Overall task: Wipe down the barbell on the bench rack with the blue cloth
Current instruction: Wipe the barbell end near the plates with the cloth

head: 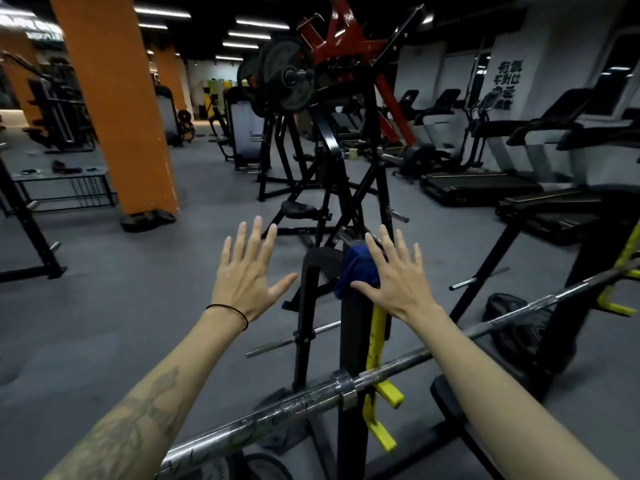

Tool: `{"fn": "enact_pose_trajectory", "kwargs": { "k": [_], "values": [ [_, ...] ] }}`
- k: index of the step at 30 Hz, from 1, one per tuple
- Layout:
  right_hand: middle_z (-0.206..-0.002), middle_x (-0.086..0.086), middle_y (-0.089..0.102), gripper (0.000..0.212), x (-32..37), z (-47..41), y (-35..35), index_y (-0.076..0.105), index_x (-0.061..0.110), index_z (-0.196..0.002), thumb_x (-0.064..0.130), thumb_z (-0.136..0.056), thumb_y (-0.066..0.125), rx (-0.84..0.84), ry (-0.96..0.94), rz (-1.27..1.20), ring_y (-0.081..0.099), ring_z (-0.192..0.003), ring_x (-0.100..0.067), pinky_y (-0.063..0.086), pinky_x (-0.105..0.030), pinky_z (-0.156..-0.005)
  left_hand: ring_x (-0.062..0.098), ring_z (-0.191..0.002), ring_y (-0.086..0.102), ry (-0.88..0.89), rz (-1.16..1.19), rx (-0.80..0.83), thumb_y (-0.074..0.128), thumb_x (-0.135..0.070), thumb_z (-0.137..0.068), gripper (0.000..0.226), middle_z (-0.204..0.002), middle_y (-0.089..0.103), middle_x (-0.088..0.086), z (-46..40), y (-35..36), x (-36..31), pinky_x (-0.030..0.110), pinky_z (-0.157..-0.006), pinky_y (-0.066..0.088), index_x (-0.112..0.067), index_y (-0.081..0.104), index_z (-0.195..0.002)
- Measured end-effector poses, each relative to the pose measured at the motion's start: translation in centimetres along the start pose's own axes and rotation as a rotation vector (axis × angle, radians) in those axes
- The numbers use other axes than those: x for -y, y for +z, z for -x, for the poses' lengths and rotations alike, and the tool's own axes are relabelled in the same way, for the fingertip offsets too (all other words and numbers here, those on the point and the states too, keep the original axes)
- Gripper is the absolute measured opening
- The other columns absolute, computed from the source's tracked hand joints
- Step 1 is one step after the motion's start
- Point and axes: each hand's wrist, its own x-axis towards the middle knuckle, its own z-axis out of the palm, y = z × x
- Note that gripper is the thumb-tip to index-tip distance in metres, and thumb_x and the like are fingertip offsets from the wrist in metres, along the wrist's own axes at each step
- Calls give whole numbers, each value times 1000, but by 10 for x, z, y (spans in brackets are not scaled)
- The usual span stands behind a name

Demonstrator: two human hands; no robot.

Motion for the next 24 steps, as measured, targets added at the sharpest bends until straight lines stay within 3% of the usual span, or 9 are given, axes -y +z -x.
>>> {"fn": "enact_pose_trajectory", "kwargs": {
  "k": [2, 5, 7, 9, 12, 15, 17, 19, 24],
  "values": [
    [-173, -12, 11, 105, 1, -1, 4, 14, 23, -166, 86, -84, 31, 39, -27, 26, 13, -157, -41, 19, -64, -121, 32, -155, 1, -17, -17, 17, 24, -77, -90, 94, -169, 1, 9, 0, -1, 3, 55, -123, 14, -19, 4, -162],
    [-173, -13, 6, 110, 1, -4, 15, 6, 22, -167, 77, -85, 56, 65, -76, 71, 11, -158, -41, 17, -62, -122, 32, -155, 2, -25, -48, 12, 22, -77, -90, 93, -169, 2, 9, 2, 6, 11, 55, -123, 14, -19, 5, -162],
    [-173, -13, 6, 107, 4, -8, 17, 7, 22, -167, 58, -88, 70, 69, -71, 42, 10, -158, -41, 18, -61, -123, 31, -155, 2, -31, -51, 17, 21, -77, -91, 92, -169, 2, 8, 6, 7, 15, 55, -123, 14, -19, 5, -162],
    [-172, -13, 14, 94, 9, -13, 16, 20, 21, -165, 34, -90, 75, 45, -68, 12, 15, -157, -41, 21, -59, -124, 31, -155, 3, -44, -47, 30, 20, -76, -91, 92, -169, 3, 9, 8, 7, 21, 55, -123, 14, -19, 5, -162],
    [-163, -14, 38, 65, 19, -22, 17, 50, 16, -152, 16, -90, 71, -99, -52, -98, 30, -153, -41, 29, -57, -122, 31, -155, 4, -64, -49, 45, 19, -76, -92, 91, -169, 3, 9, 11, 4, 27, 55, -123, 15, -19, 4, -162],
    [-145, -12, 60, 44, 42, -32, 8, 61, 13, -142, 13, -97, 61, -197, -6, -313, 53, -137, -38, 38, -52, -116, 32, -155, 5, -85, -38, 46, 19, -74, -93, 89, -169, 3, 9, 16, -1, 34, 54, -123, 15, -19, 5, -162],
    [-126, -10, 70, 38, 61, -37, 0, 64, 12, -137, 11, -100, 56, -254, -4, -421, 67, -109, -36, 50, -51, -100, 31, -155, 4, -96, -36, 41, 19, -74, -94, 88, -169, 3, 8, 21, -3, 41, 53, -124, 14, -19, 5, -162],
    [-116, -10, 72, 37, 81, -39, -4, 61, 14, -138, 13, -102, 52, -255, -21, -497, 69, -91, -35, 55, -51, -86, 30, -155, 3, -117, -38, 44, 19, -73, -95, 87, -169, 3, 8, 30, -7, 51, 53, -124, 14, -19, 5, -162],
    [-116, -10, 73, 37, 128, -42, -6, 59, 20, -139, 17, -103, 52, -217, -23, -611, 68, -96, -39, 54, -46, -83, 29, -155, 2, -182, -61, 65, 17, -72, -95, 85, -169, 2, 6, 60, -19, 82, 52, -124, 14, -20, 4, -162]
  ]
}}
